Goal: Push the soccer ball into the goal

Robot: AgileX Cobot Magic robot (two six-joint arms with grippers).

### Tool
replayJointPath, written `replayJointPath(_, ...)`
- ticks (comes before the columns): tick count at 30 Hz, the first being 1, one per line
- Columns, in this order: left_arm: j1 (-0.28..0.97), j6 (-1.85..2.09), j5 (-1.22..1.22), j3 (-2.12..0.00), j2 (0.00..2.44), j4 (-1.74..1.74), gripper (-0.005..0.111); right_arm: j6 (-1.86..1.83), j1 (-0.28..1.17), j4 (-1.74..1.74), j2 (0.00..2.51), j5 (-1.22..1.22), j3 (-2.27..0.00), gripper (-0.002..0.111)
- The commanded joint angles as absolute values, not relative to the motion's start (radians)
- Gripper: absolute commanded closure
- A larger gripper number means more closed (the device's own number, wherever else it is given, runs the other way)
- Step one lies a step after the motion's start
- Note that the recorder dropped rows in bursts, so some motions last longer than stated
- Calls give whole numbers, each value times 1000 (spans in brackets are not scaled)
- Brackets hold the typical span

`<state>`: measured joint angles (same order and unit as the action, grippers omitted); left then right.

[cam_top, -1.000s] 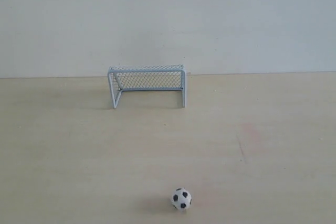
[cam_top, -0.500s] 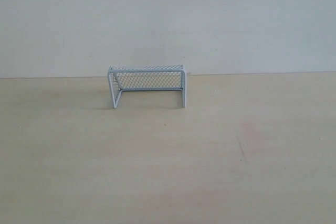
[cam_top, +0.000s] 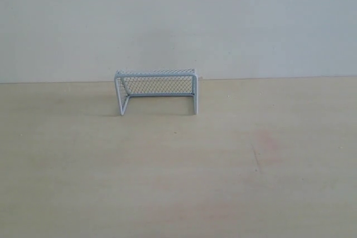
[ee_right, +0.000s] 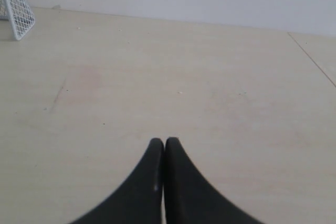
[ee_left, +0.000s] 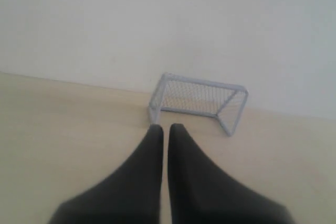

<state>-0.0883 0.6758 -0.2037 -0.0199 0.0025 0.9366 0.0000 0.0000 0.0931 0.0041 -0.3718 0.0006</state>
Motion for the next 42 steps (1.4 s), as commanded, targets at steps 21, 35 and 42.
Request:
replayJointPath(21, 44, 203, -61, 0, 0, 365, 102, 0, -1, 92, 0, -363, 0, 109)
replayJointPath(35, 44, -327, -294, 0, 0, -138, 102, 0, -1, 92, 0, -363, 0, 109)
replayJointPath(42, 44, -283, -302, 0, 0, -138, 102, 0, -1, 92, 0, -363, 0, 109)
